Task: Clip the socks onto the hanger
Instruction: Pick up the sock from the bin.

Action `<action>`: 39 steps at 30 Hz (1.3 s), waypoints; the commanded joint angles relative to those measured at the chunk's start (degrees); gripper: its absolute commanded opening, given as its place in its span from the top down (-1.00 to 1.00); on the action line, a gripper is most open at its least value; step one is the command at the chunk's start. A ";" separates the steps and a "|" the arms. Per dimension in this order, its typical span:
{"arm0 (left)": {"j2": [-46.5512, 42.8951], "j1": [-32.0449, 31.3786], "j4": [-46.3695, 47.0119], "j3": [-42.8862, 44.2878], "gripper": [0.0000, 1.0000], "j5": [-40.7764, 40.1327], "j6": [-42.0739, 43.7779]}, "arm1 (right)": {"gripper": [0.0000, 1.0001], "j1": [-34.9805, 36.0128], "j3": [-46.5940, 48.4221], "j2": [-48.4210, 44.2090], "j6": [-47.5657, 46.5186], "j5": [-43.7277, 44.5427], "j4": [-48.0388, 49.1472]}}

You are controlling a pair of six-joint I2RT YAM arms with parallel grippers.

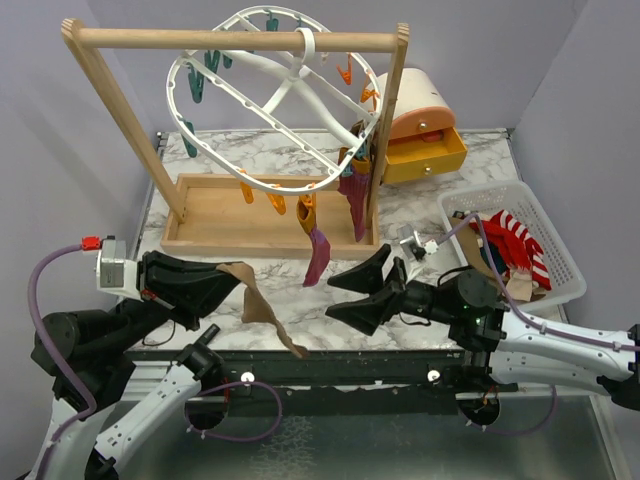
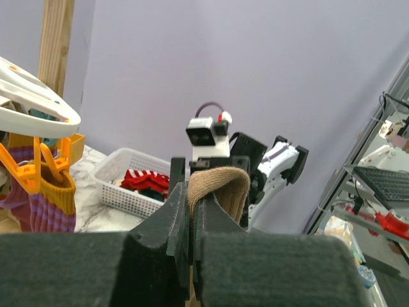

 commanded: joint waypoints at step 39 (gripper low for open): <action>0.69 0.01 0.95 3.35 1.00 -9.49 -2.65 | -0.48 17.04 11.42 19.91 -17.07 18.14 -3.39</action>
